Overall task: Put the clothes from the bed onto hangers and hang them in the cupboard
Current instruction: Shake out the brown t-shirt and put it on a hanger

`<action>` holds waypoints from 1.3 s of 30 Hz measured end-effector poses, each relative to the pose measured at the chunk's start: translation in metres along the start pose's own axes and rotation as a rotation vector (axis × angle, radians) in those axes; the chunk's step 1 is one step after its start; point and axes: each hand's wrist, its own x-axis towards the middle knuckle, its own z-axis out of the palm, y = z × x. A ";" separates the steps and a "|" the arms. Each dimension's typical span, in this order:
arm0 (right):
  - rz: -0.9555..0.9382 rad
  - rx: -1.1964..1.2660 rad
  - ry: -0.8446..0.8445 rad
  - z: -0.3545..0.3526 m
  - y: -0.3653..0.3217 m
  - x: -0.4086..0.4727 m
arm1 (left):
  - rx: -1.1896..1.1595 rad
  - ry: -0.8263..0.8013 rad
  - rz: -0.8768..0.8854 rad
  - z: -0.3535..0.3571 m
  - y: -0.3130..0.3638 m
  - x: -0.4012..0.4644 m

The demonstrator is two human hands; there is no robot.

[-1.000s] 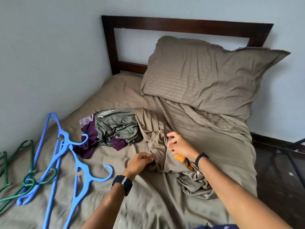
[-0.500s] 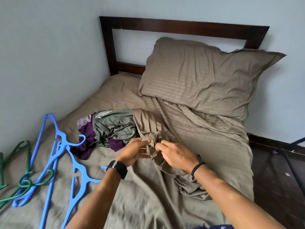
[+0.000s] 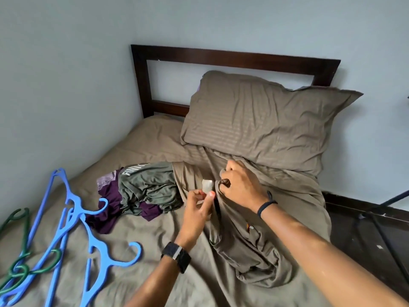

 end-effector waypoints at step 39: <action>0.124 0.949 -0.381 -0.324 0.014 0.122 | 1.095 -0.007 1.341 0.000 0.481 0.083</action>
